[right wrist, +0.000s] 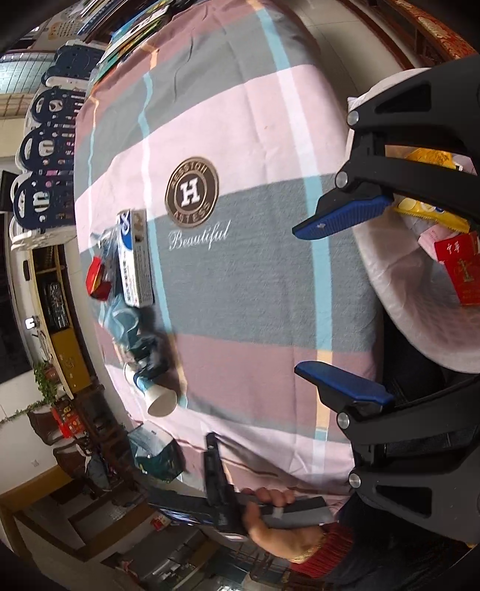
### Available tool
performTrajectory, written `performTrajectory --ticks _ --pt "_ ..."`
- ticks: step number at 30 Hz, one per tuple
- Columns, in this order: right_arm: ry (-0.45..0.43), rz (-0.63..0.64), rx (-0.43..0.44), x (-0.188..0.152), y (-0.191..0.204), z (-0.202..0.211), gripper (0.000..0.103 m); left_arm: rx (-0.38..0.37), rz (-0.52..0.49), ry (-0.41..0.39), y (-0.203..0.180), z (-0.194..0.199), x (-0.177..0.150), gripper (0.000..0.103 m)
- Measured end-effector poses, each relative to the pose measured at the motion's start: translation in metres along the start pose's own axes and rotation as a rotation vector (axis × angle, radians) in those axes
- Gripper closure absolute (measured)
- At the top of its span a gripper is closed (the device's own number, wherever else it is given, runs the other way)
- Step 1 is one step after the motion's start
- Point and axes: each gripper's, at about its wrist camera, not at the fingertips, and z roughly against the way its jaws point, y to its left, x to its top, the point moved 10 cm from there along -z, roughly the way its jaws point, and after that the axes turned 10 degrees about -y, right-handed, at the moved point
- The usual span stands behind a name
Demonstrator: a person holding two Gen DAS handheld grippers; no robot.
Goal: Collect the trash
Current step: 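Move both tools back to the table toward the paper cup and green wrapper, then grasp the green wrapper with the right tool while the left tool grasps the white paper cup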
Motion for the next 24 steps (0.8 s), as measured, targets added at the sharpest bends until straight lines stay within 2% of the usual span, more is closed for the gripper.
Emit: performTrajectory --ticks 5,9,11,13,15,19,20,22,24 --pt "-0.035 0.029 0.024 0.03 0.011 -0.017 0.036 0.013 0.043 -0.008 0.027 0.016 -0.015 0.093" --pt "-0.063 0.084 0.05 0.073 0.029 -0.061 0.036 -0.002 0.075 -0.027 0.025 0.022 -0.014 0.091" --pt "-0.086 0.146 0.05 0.096 0.044 -0.088 0.036 -0.01 0.09 -0.065 0.023 0.029 -0.007 0.09" --pt "-0.099 0.199 0.052 0.116 0.057 -0.116 0.036 -0.017 0.083 -0.131 0.02 0.044 0.007 0.08" --pt "-0.087 0.243 0.061 0.127 0.07 -0.143 0.036 -0.02 0.063 -0.198 0.014 0.059 0.021 0.056" --pt "-0.032 0.324 0.06 0.132 0.085 -0.191 0.036 -0.029 0.005 -0.262 0.004 0.068 0.04 0.046" --pt "-0.022 0.335 0.063 0.131 0.086 -0.198 0.037 -0.036 0.001 -0.264 0.0 0.065 0.045 0.04" --pt "-0.046 0.361 0.076 0.131 0.088 -0.199 0.048 -0.073 0.005 -0.274 -0.01 0.059 0.054 0.031" --pt "-0.045 0.362 0.091 0.127 0.087 -0.192 0.055 -0.12 -0.001 -0.277 -0.024 0.052 0.062 0.016"
